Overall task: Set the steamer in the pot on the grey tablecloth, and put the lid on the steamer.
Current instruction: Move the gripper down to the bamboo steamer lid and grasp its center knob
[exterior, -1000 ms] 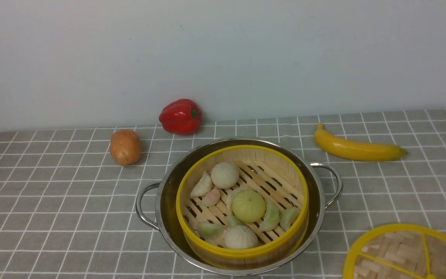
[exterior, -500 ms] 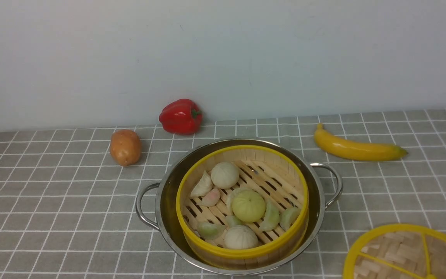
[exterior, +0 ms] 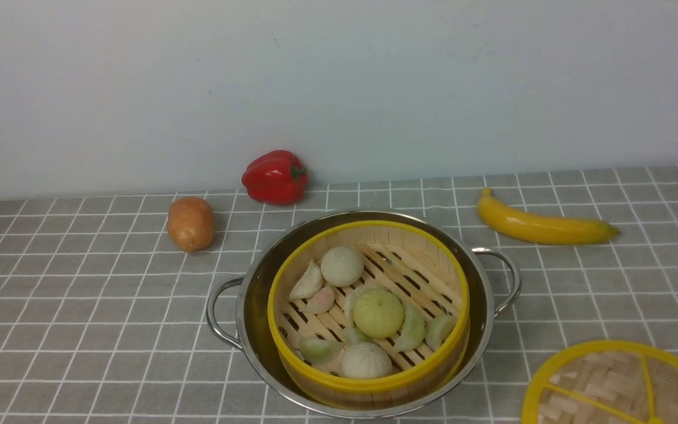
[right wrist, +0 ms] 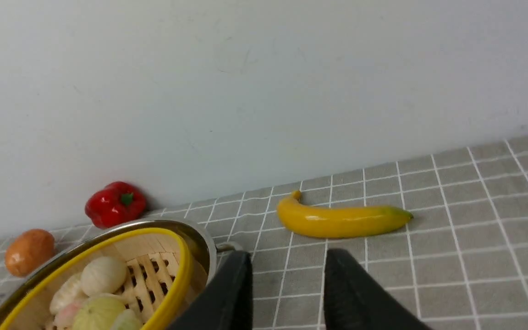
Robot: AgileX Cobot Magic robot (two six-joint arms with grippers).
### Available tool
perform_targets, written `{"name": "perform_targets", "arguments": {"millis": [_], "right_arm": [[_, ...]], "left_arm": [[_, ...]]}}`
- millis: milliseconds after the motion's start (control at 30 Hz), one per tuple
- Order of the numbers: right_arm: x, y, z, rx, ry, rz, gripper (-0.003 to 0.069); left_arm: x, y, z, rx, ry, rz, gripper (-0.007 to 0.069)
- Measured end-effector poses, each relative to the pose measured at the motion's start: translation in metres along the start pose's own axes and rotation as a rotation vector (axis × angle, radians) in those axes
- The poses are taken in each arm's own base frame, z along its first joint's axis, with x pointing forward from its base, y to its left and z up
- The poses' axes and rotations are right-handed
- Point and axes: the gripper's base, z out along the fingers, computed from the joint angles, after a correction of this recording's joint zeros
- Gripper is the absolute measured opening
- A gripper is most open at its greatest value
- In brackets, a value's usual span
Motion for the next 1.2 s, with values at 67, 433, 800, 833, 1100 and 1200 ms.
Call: {"name": "perform_targets", "arguments": {"millis": [67,433,800,833,1100,1200], "right_arm": [[-0.011,0.004,0.003,-0.003,-0.004,-0.074,0.0243],[-0.025,0.007,0.028,-0.005,0.104,-0.203,0.0243],[-0.011,0.004,0.085,-0.037,0.847,-0.272,0.0243],[-0.007,0.001,0.096,-0.03,0.893,-0.265,0.0243],[0.028,-0.02,0.148,0.025,1.081,-0.205,0.0243],[0.041,-0.025,0.159,0.034,1.138,-0.166,0.0243]], "left_arm": [[0.0,0.0,0.0,0.0,0.0,0.0,0.0242],[0.0,0.0,0.0,0.0,0.0,0.0,0.0242],[0.0,0.0,0.0,0.0,0.0,0.001,0.0242],[0.0,0.0,0.0,0.0,0.0,0.001,0.0242],[0.0,0.0,0.0,0.0,0.0,0.001,0.0242],[0.0,0.0,0.0,0.0,0.0,0.001,0.0242]]}}
